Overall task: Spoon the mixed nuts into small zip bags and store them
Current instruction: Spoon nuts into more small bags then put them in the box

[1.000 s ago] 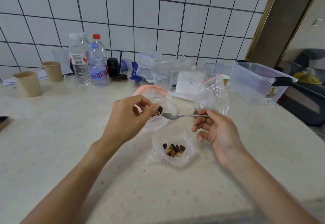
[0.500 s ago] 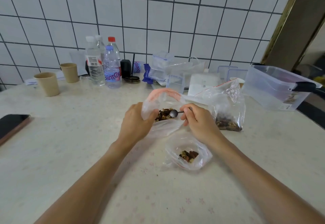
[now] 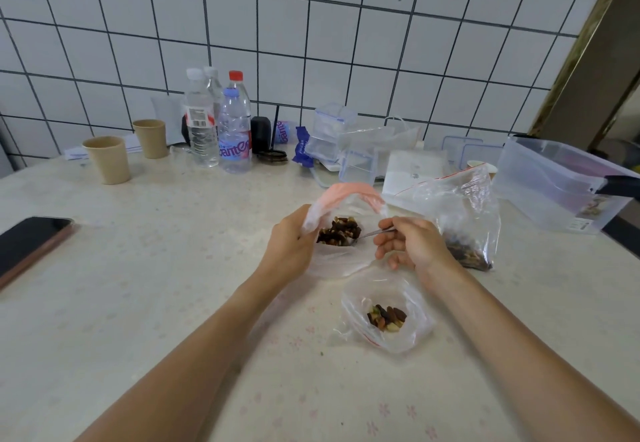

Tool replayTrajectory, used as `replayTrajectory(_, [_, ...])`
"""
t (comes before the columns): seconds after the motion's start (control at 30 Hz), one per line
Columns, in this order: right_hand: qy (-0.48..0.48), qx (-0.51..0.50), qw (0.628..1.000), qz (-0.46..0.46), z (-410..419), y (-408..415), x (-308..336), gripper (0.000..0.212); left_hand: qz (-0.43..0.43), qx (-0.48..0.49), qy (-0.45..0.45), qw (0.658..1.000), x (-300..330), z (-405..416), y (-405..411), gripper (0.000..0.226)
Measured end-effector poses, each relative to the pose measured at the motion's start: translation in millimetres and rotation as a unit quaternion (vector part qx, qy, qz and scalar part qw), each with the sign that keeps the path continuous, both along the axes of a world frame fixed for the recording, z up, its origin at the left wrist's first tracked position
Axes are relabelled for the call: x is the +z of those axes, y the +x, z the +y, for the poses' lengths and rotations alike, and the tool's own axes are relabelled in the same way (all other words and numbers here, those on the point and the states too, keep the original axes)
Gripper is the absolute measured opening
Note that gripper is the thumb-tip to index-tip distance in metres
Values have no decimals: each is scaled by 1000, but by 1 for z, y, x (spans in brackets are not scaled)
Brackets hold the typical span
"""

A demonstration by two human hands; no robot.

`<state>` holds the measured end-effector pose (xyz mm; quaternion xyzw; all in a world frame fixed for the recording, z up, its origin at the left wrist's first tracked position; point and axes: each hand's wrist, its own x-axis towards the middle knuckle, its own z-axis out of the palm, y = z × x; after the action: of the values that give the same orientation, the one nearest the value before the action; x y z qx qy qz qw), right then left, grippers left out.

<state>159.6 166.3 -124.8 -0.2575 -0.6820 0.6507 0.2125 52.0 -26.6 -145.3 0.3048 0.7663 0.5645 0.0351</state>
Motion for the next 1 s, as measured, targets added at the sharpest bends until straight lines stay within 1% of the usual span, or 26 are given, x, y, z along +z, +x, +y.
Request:
replayTrajectory(0.1, [-36, 34, 999, -22, -2, -4, -5, 28, 6, -14, 9, 1000, 0, 0, 1, 23])
replayTrajectory(0.2, [-60, 49, 997, -21, -5, -6, -3, 28, 9, -18, 13, 1000, 1, 0, 1, 24])
replayTrajectory(0.37, [-110, 30, 993, 2, -3, -1, -4, 27, -9, 11, 35, 999, 6, 3, -2, 24])
replayTrajectory(0.53, [-146, 10, 989, 19, 1, 5, -5, 28, -46, 31, 55, 997, 6, 5, -4, 28])
replayTrajectory(0.6, [-144, 3, 989, 18, 0, 7, -4, 28, -63, 43, 61, 995, 8, 4, -4, 25])
replayTrajectory(0.7, [-137, -4, 990, 23, -2, 9, 1, 28, -74, 62, 68, 993, 11, 1, -6, 14])
replayTrajectory(0.73, [-134, -5, 991, 28, -3, 10, 4, 28, -78, 62, 70, 993, 12, 0, -7, 17])
replayTrajectory(0.8, [-121, -6, 992, 38, -4, 12, 10, 28, -74, 55, 67, 993, 16, -2, -9, 34])
replayTrajectory(0.9, [-93, -3, 994, 50, -6, 15, 19, 26, -29, 42, 51, 997, 22, -7, -8, 62])
replayTrajectory(1.0, [-75, 2, 995, 59, -9, 20, 27, 26, 15, 21, 44, 999, 28, -12, -4, 77])
